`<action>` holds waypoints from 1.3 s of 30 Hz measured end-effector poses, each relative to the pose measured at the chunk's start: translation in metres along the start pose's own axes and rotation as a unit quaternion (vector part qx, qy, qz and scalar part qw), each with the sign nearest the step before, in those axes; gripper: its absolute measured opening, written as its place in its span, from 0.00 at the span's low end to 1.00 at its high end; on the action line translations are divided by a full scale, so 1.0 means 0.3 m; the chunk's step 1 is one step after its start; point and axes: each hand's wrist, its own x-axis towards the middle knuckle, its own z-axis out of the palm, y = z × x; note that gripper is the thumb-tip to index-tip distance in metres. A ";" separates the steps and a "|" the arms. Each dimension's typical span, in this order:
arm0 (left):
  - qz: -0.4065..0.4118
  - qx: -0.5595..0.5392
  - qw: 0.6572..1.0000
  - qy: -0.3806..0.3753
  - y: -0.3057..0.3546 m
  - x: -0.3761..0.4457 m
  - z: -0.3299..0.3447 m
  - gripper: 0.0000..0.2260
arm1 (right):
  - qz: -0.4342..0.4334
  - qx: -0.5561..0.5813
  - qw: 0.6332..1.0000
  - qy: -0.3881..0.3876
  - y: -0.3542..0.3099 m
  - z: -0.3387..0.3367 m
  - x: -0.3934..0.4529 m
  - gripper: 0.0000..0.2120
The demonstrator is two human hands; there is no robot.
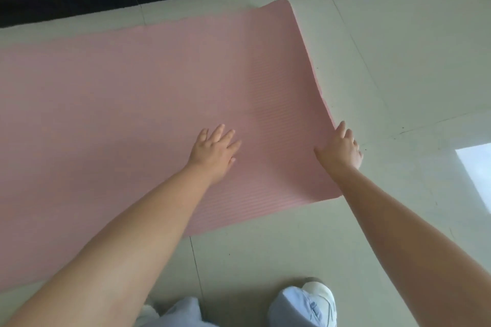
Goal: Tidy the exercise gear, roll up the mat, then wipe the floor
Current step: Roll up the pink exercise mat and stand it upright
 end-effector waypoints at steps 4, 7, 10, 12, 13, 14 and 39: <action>0.005 -0.115 0.990 0.077 0.026 0.104 0.001 0.23 | -0.076 0.015 0.996 0.034 -0.032 0.094 0.002 0.15; -0.080 -0.423 0.897 0.101 0.052 0.137 -0.022 0.25 | -0.183 -0.016 0.983 0.007 -0.061 0.138 -0.111 0.20; -0.132 -0.605 0.776 0.123 0.068 0.154 -0.018 0.28 | -0.252 -0.038 0.965 -0.069 -0.049 0.205 -0.190 0.23; -0.183 -0.664 0.713 0.133 0.065 0.166 -0.006 0.29 | -0.306 -0.012 0.947 -0.093 -0.037 0.234 -0.228 0.27; -0.203 -0.686 0.686 0.131 0.059 0.174 0.001 0.31 | -0.327 0.024 0.942 -0.065 -0.028 0.246 -0.231 0.28; -0.213 -0.702 0.667 0.131 0.052 0.183 0.010 0.31 | -0.311 0.073 0.947 -0.038 -0.017 0.258 -0.219 0.26; -0.184 -0.826 0.531 -0.038 -0.093 0.183 0.142 0.14 | -0.124 0.311 0.939 -0.078 -0.180 0.282 -0.193 0.19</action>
